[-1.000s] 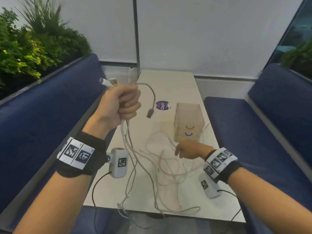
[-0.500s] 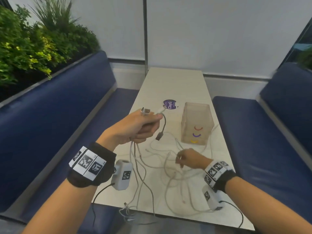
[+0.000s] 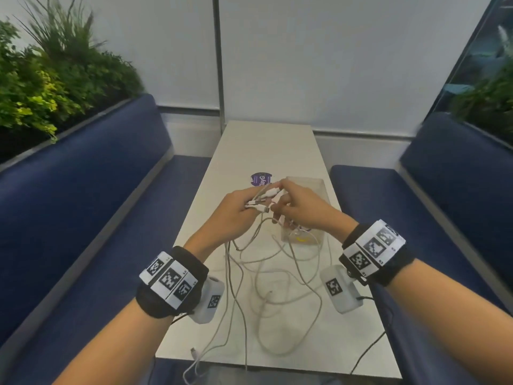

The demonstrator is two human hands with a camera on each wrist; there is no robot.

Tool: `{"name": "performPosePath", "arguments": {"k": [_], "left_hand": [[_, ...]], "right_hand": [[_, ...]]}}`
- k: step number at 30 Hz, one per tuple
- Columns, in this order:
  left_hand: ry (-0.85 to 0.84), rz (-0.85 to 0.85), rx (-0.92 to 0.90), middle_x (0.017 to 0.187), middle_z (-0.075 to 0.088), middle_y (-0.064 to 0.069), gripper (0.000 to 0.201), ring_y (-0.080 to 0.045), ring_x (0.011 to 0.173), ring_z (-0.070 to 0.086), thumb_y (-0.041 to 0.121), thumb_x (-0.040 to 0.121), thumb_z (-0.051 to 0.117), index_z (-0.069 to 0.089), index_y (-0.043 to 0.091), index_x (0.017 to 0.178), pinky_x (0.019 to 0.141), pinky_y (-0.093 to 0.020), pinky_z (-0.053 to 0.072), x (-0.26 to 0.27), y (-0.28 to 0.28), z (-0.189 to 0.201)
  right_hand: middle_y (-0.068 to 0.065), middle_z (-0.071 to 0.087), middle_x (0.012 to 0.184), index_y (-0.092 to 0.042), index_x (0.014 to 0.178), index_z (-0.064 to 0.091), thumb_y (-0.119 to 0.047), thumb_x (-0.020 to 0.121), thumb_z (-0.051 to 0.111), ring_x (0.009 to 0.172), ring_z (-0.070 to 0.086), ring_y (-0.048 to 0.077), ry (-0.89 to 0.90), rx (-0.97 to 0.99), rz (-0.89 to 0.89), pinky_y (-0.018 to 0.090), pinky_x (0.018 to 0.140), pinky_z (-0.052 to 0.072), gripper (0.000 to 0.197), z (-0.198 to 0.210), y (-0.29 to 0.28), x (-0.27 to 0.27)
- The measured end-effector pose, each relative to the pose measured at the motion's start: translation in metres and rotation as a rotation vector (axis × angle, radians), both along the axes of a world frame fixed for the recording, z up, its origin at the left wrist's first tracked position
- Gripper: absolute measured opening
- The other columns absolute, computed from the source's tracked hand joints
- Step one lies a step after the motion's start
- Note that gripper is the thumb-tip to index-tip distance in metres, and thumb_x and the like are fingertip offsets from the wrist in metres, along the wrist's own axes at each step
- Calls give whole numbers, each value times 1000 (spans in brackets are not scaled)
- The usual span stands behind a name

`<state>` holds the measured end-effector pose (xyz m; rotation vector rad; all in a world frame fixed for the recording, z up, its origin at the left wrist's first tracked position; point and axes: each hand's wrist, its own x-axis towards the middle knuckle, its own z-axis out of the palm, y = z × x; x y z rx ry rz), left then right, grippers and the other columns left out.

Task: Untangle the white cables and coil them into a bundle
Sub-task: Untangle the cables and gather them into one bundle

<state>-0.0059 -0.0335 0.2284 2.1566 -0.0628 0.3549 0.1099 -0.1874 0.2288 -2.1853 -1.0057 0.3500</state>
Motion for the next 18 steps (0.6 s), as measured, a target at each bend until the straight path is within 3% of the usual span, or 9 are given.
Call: {"name": "performPosePath", "arguments": {"k": [2,4,8,11,13,15,17,18], "left_hand": [[15,-4,-13,110,71,16,38,5,100,61,14,102,51,60,38,131,84,-13,45,3,3,-1],[52,-26,-2,111,71,13,33,4,102,61,16,104,50,65,30,129,85,-13,45,3,7,0],[66,-26,-65,85,67,13,27,3,66,51,19,106,46,68,16,121,68,-20,42,-3,6,5],[48,-22,-121,65,56,25,31,2,50,44,18,107,42,64,20,129,53,-10,34,-6,3,8],[35,-26,-159,56,52,24,33,-1,44,39,18,108,39,60,20,133,46,-9,30,-7,-1,10],[9,-5,-207,52,50,22,34,-3,42,32,23,108,37,59,19,134,44,-9,27,-8,-5,11],[-31,36,-254,54,49,19,35,-4,44,33,28,108,37,61,20,132,45,-10,29,-7,-8,9],[-51,57,-267,57,50,14,36,-6,45,36,31,107,38,62,21,131,45,-11,32,-7,-11,10]], "right_hand": [[1,74,87,-16,123,49,-23,97,54,74,67,26,-380,-230,83,40,69,54,28,-7,-5,6],[6,72,92,-17,129,47,-28,98,50,82,64,31,-564,-391,149,45,75,51,33,-9,-9,8],[-4,65,71,-15,119,57,-23,98,52,63,57,22,-495,16,40,41,67,49,23,-11,-17,14],[-9,47,60,-11,116,49,-21,100,50,56,47,20,-449,-41,39,40,60,43,19,-8,-19,13],[-2,48,61,-12,111,43,-18,101,45,50,40,14,-260,-43,33,35,57,37,12,-7,-19,10],[2,48,69,-14,107,42,-12,100,38,49,35,11,181,53,-45,29,50,34,9,3,-15,4],[5,53,79,-11,109,46,-3,97,32,52,40,12,607,122,-30,25,46,37,20,13,-12,-3],[10,59,87,-7,113,49,0,98,32,58,50,14,729,125,32,26,50,45,23,19,-11,-5]]}}
